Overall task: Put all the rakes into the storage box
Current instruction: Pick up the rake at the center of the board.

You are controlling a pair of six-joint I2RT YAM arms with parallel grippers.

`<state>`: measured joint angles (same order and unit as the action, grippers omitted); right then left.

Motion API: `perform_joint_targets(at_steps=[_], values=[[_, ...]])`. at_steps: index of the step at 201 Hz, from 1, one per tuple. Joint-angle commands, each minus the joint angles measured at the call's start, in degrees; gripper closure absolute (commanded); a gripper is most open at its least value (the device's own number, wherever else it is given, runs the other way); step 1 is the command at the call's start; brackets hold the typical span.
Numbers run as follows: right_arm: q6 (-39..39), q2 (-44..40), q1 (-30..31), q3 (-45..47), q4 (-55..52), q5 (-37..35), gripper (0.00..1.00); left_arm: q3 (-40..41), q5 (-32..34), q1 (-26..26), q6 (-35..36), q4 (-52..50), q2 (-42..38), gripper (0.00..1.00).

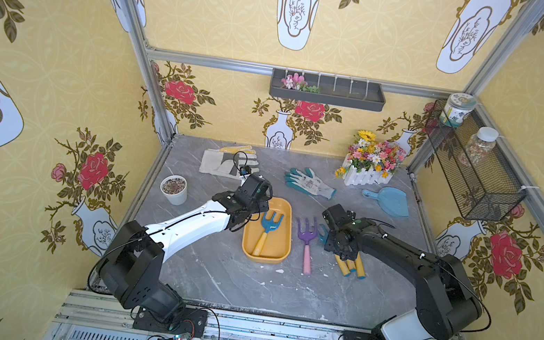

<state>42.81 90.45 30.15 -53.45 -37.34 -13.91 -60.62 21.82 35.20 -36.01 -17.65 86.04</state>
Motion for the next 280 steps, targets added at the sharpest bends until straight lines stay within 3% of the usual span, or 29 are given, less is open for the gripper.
perform_joint_targets(at_steps=[1, 66, 86, 137, 172, 208, 253, 280], values=[[-2.37, 1.82, -0.72, 0.27, 1.50, 2.78, 0.39, 0.22, 0.66, -0.02, -0.72, 1.57, 0.77, 0.57], [-4.26, 4.79, -1.33, 2.75, 3.19, 6.02, 0.44, 0.23, 0.88, -0.04, -2.33, 0.60, 1.44, 0.57], [-3.72, 3.23, -1.32, 5.08, 4.91, 8.79, 0.61, 0.24, 0.98, -0.04, -2.41, 0.60, 1.39, 0.56], [-3.32, 2.86, -1.32, 6.32, 6.70, 10.85, 0.85, -0.54, -0.12, 0.00, -2.42, 0.95, 2.33, 0.56], [-5.00, 1.80, -1.32, 4.19, 5.71, 11.26, 0.89, -0.05, -2.83, -0.04, -1.77, 2.57, 2.13, 0.56], [-7.26, -1.90, -1.31, -1.07, 3.51, 12.60, 0.88, 1.04, -10.13, -0.04, 0.63, 7.38, 1.09, 0.54], [-8.87, -7.08, -1.11, -4.21, 8.34, 20.69, 0.86, 3.26, -23.29, -0.04, 3.09, 15.23, 0.46, 0.25], [-8.45, -9.39, -0.43, -2.53, 18.76, 31.78, 0.85, 4.63, -29.16, -0.07, 3.11, 19.69, 0.14, 0.19]])
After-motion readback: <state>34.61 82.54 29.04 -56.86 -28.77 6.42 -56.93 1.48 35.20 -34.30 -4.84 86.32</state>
